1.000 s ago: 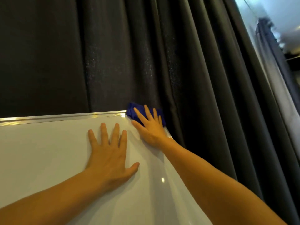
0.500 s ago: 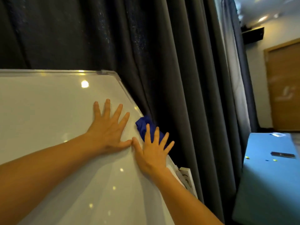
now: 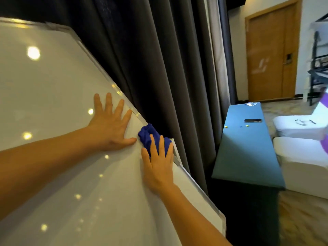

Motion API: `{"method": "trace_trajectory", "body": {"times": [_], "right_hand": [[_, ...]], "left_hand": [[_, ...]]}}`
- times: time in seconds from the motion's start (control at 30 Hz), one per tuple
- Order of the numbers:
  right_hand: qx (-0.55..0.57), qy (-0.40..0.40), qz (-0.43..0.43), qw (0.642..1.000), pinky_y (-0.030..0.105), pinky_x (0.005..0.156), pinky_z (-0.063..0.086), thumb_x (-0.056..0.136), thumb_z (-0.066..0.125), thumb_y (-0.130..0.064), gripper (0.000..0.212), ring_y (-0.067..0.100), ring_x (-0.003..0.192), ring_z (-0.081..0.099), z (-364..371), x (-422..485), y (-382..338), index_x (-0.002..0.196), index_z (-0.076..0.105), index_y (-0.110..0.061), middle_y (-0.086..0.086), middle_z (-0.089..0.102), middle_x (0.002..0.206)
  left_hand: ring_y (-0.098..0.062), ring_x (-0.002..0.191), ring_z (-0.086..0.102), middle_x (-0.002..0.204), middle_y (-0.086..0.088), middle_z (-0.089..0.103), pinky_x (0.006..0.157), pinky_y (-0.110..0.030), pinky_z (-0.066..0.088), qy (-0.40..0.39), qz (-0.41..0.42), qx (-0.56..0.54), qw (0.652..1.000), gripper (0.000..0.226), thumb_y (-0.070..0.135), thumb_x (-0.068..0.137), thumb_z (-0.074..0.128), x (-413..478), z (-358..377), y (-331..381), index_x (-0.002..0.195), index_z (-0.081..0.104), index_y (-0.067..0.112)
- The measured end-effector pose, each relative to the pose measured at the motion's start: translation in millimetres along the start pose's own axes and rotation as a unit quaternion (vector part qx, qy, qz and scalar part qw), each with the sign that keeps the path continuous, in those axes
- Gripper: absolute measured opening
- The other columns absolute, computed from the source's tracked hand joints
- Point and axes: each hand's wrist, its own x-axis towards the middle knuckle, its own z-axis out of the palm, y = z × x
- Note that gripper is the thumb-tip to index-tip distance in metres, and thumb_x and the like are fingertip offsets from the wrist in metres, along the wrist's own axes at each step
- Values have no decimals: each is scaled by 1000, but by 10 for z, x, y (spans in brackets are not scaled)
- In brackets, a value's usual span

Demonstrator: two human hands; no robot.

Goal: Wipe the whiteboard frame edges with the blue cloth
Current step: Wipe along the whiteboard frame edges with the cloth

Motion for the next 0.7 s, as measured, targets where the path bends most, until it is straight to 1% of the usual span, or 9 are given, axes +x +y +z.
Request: {"method": "trace_trajectory", "body": {"times": [0.1, 0.2, 0.27, 0.33, 0.43, 0.5, 0.57, 0.63, 0.7], "right_hand": [[-35, -12, 91, 995, 42, 112, -19, 77, -5, -85, 60, 22, 144, -30, 10, -517, 603, 127, -32, -66, -19, -25, 156], [-102, -32, 233, 967, 54, 110, -23, 67, -12, -88, 86, 33, 146, -24, -97, -723, 1019, 144, -20, -50, -4, -15, 164], [-93, -49, 293, 950, 59, 108, -23, 65, -8, -88, 93, 36, 146, -23, -185, -705, 1108, 148, -14, -47, 0, -11, 165], [-54, -42, 284, 956, 59, 109, -23, 68, -3, -88, 89, 35, 146, -24, -188, -570, 1029, 147, -15, -49, 2, -11, 164], [-20, -24, 215, 976, 52, 108, -25, 69, -1, -89, 84, 29, 147, -23, -86, -342, 799, 144, -18, -54, -3, -15, 164], [-28, -2, 153, 988, 47, 106, -27, 67, -5, -91, 76, 23, 146, -23, -60, -353, 828, 136, -22, -62, -9, -16, 162], [-45, 17, 118, 992, 45, 110, -24, 75, -1, -87, 67, 17, 146, -22, -109, -511, 1040, 135, -21, -66, -15, -16, 161], [-55, 28, 168, 984, 47, 115, -19, 88, 11, -77, 62, 19, 148, -16, -189, -729, 1360, 142, -13, -61, -12, -10, 163], [-53, 24, 269, 961, 51, 117, -14, 93, 18, -70, 62, 24, 150, -11, -244, -880, 1605, 145, -12, -53, -5, -5, 165]], "left_hand": [[-57, 141, -17, 163, -15, -9, 103, -77, -14, -22, 40, -2, 999, 108, 90, 63, -4, -97, 58, 206, 153, -5, 29], [-57, 140, -20, 162, -17, -14, 104, -76, -12, -40, 67, -3, 997, 107, 90, 66, 0, -191, 38, 370, 153, -9, 29], [-58, 140, -20, 162, -18, -15, 103, -77, -12, -47, 91, -8, 995, 107, 91, 67, 4, -285, 24, 617, 153, -9, 28], [-59, 139, -21, 162, -18, -15, 102, -78, -14, -53, 104, -12, 993, 108, 92, 67, 8, -384, 19, 900, 153, -9, 28], [-59, 139, -21, 161, -20, -15, 102, -79, -14, -51, 104, -15, 993, 111, 91, 69, 13, -508, 37, 1201, 153, -9, 23], [-59, 139, -20, 161, -22, -17, 103, -78, -15, -48, 92, -25, 994, 112, 92, 69, 15, -537, 45, 1292, 153, -10, 22], [-59, 139, -21, 161, -21, -16, 103, -78, -15, -39, 97, -30, 994, 110, 91, 69, 14, -536, 46, 1341, 153, -10, 25], [-60, 138, -20, 162, -19, -14, 102, -79, -15, -35, 101, -27, 994, 108, 91, 69, 14, -536, 26, 1382, 153, -7, 27], [-61, 138, -19, 162, -19, -11, 101, -79, -15, -36, 98, -18, 994, 108, 91, 68, 14, -544, -15, 1457, 153, -4, 27]]}}
